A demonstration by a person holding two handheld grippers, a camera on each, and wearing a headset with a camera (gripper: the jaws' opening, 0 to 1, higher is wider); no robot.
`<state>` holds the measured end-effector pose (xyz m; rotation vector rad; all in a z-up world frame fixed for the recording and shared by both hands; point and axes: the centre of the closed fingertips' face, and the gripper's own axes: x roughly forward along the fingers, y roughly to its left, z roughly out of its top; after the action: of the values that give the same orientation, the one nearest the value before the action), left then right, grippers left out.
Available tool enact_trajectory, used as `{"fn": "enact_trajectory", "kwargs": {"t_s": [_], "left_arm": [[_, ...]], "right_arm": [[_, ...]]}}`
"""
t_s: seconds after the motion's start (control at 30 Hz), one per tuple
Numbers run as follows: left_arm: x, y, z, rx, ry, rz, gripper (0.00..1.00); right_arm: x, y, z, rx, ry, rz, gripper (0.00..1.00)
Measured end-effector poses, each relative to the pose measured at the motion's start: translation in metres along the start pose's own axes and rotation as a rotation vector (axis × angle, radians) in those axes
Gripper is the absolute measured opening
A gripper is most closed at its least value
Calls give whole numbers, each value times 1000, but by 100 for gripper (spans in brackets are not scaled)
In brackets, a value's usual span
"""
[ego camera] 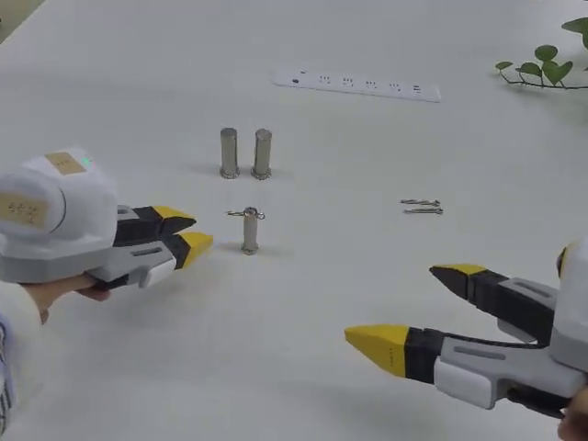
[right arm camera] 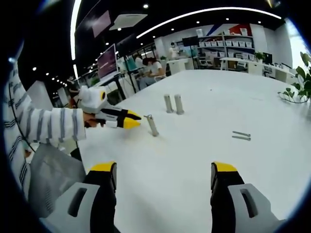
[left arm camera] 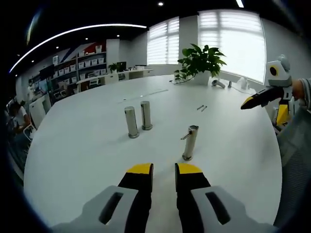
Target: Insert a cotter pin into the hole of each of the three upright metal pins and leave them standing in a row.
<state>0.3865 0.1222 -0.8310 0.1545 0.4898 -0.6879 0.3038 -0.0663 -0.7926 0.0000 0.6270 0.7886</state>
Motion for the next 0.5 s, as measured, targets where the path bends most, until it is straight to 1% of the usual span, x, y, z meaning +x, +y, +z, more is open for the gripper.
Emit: {"fn": "enact_trajectory", "kwargs": {"t_s": [0.13,0.23,0.27,0.33,0.5], "left_arm": [[-1,17,9,25,-1,21,18],[3,27,17,33,-5,32,19],[6,32,19,44,0,47,19],[11,38,23,49,-1,66,20],[27,46,34,52,-7,66,26]], "right_arm": [[-3,0,1,4,-7,-11,81],[-4,-1,0,6,-4,-16,81],[-4,-1,-1,7,-1,-20,81],[-4,-3,-3,5,3,-28,81],[-4,-5,-9,17,14,-38,81]]}}
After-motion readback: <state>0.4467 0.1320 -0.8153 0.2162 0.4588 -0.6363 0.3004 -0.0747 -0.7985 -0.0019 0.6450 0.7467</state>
